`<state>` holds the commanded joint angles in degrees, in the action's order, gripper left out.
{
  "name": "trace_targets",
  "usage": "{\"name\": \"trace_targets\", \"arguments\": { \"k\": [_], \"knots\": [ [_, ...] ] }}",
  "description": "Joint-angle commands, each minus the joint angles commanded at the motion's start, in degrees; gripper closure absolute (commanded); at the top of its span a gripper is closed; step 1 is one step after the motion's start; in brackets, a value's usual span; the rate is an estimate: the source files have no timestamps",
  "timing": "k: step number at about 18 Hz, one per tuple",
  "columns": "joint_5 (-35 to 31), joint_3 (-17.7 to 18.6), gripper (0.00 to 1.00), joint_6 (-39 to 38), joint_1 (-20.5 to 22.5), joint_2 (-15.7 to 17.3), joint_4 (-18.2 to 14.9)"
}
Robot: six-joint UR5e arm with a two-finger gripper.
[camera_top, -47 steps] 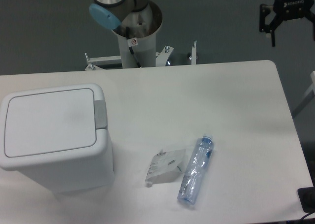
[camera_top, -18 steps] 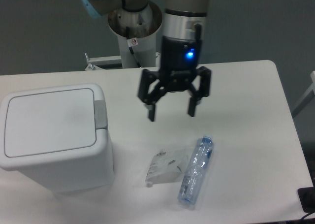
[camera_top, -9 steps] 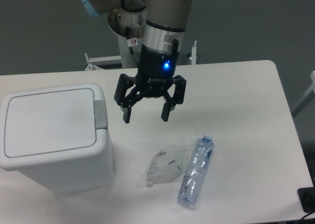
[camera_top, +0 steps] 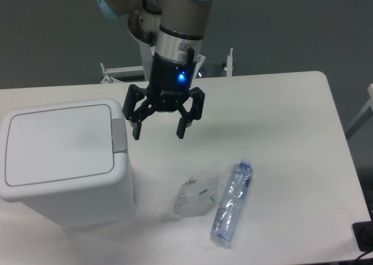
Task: Open the trash can
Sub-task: 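Move the open gripper toward the grey tab on the trash can lid, then lower the gripper fingers onto the grey lid tab and press down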
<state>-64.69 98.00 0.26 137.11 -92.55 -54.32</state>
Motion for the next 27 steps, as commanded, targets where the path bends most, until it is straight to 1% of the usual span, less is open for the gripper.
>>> {"name": "trace_targets", "arguments": {
  "k": [5,6,7,9,12,27],
  "knots": [
    [0.1,-0.1,0.0,0.1,-0.4,-0.2,0.0],
    [0.1,-0.6,0.0,0.1,-0.8,-0.7,0.2],
    [0.1,-1.1,0.0,0.1,-0.8,-1.3,1.0],
    [0.3,-0.8,0.0,0.0,-1.0,-1.4,1.8],
    [0.2,-0.3,0.0,0.0,-2.0,-1.6,1.9],
    [0.2,-0.2,0.0,0.2,-2.1,-2.1,2.1]
  ]
}}
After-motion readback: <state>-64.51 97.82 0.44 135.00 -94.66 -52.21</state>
